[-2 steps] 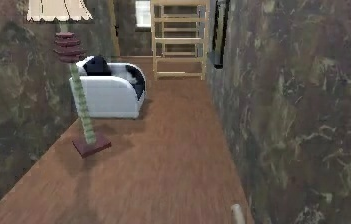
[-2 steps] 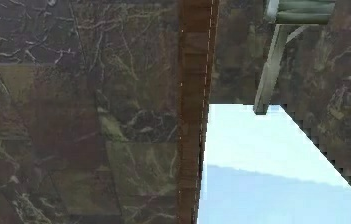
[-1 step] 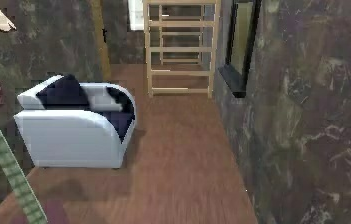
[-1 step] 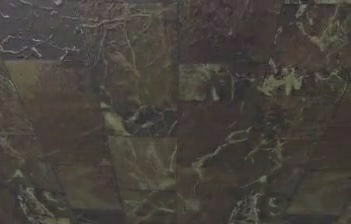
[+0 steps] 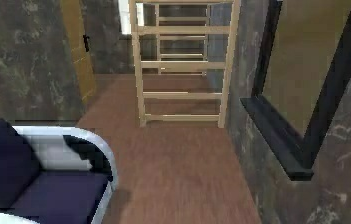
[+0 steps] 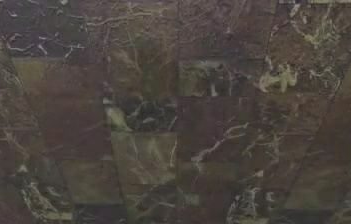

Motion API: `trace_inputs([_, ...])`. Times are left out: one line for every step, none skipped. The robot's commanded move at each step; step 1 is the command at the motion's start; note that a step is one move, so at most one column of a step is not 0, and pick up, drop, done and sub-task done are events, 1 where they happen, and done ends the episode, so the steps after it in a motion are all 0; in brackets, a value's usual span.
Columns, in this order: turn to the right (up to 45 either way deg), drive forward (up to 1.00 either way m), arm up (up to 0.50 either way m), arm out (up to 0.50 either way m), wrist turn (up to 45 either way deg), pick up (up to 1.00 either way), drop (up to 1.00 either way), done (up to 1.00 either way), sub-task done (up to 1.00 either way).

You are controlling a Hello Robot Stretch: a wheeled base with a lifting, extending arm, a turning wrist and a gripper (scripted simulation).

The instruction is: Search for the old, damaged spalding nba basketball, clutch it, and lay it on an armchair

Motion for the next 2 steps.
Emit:
trace_inputs([0.0, 1.0, 0.0, 0.0, 0.0, 0.0, 0.0, 0.0, 0.0])
trace_inputs([-3.0, 0.0, 0.0, 0.0, 0.0, 0.0, 0.0, 0.0, 0.0])
